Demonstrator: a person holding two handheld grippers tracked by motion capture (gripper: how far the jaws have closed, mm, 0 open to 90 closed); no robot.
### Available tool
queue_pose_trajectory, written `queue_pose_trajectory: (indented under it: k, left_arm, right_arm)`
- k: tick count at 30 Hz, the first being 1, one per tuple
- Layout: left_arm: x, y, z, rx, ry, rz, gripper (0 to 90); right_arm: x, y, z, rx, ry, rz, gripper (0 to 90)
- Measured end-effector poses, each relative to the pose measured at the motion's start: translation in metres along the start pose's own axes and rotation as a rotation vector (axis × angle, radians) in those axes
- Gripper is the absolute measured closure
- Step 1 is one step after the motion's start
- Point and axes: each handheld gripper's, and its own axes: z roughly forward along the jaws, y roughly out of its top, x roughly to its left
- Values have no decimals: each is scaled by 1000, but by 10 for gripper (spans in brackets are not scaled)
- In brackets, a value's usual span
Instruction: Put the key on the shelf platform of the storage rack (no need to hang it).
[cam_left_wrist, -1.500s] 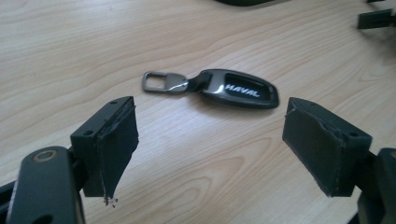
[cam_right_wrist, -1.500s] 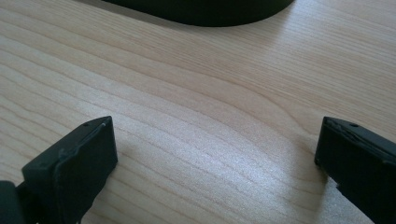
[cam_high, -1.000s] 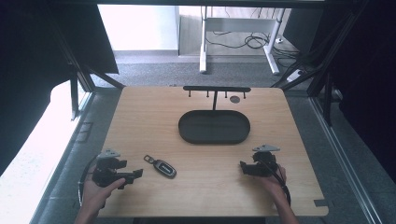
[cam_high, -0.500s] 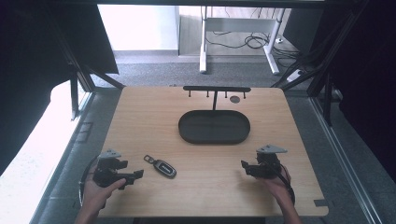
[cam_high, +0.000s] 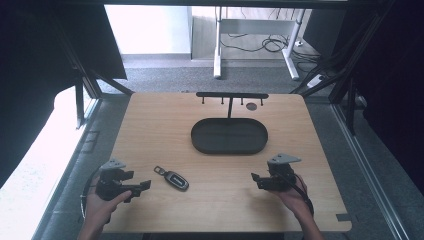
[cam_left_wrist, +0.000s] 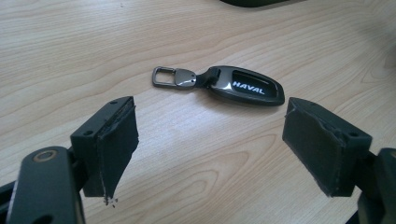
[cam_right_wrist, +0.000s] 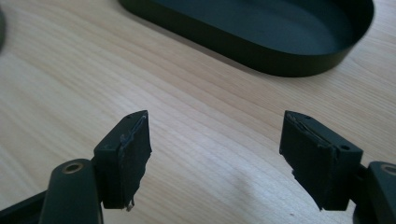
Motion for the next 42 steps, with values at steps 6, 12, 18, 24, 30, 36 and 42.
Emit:
queue_pose_trajectory:
  k: [6,12,18,24,30,36,42]
  left_arm:
    - [0,0,1,6,-6,5,184]
    - [0,0,1,6,-3,4,184]
    - [0,0,2,8,-4,4,184]
    - [1,-1,2,5,-4,1,184]
    - [2,-1,2,3,-4,-1,184]
    - [2,-1,2,5,-1,-3,184]
    - [2,-1,1,2,-2,-3,184]
  right_arm:
    - [12,23,-4,50,38,-64,247]
    - [26,44,0,81,76,-130,249]
    - [41,65,2,104,98,-173,257]
    - [55,83,9,135,129,-215,265]
    - [71,99,18,154,150,-255,268]
    - [85,109,28,174,174,-286,271]
    - [92,113,34,191,195,-303,273]
